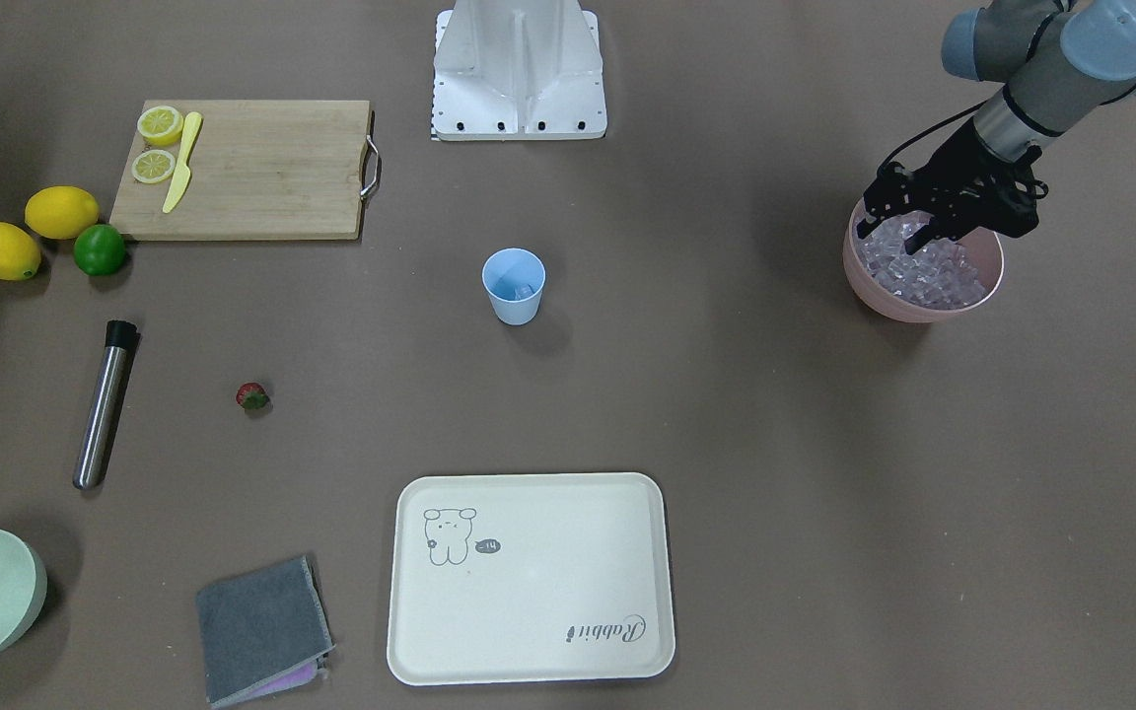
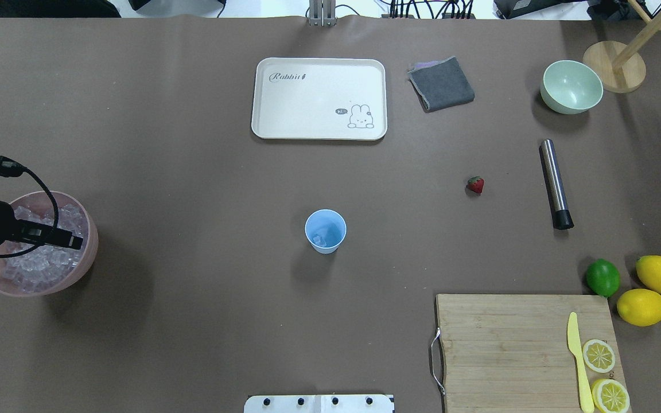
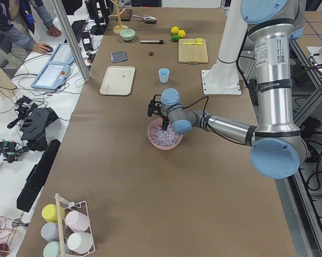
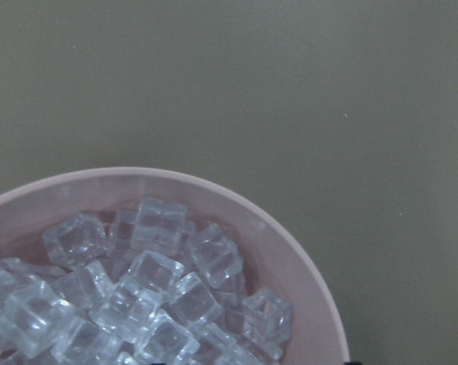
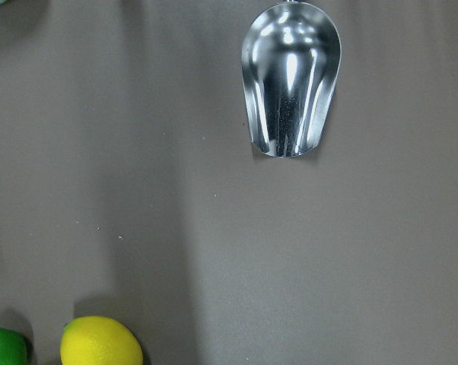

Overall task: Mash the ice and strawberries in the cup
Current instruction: 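Lower the left gripper and grasp another ice cube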

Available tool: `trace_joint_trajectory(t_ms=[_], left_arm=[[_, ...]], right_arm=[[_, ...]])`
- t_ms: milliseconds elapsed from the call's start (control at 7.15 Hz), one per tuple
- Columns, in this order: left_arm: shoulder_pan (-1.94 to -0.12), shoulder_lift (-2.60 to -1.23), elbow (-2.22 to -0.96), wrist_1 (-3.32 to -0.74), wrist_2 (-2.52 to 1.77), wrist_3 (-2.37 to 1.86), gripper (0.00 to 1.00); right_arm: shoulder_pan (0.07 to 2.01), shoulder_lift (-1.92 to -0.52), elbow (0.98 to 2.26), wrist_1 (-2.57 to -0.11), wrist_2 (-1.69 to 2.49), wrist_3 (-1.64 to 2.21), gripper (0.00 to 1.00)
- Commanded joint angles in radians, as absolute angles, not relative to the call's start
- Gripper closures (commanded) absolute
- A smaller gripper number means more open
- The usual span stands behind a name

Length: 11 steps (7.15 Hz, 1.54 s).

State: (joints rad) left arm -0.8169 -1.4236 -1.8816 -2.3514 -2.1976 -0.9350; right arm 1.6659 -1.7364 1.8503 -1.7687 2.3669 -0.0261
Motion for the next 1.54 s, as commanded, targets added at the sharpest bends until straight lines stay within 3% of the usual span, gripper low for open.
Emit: trace_joint_trajectory(t_ms=[0,419,559,699,1398], left_arm=[[-0.811,-1.416,-1.876,-2.352,-2.198,-0.928,0.28],[-0.81,-1.411,-1.873,-2.358,-2.198,-0.93,0.33],[-0.811,-1.408,-1.876,-2.361,-2.2,-0.928,0.47],[-0.81,-1.407,-1.872,-2.365,-2.2,-0.93,0.5],[-0.808,-1.394,-1.865,-2.379,-2.2,-0.931,0.5]], right_arm=[[1.666,-1.735,1.85,-1.769,2.367,-0.026,0.0],[1.666,-1.736,1.852,-1.769,2.367,-0.026,0.0],[1.666,-1.735,1.85,-1.769,2.367,-0.026,0.0],[1.666,-1.735,1.85,-1.769,2.367,-0.026,0.0],[1.666,-1.732,1.848,-1.77,2.367,-0.026,0.0]])
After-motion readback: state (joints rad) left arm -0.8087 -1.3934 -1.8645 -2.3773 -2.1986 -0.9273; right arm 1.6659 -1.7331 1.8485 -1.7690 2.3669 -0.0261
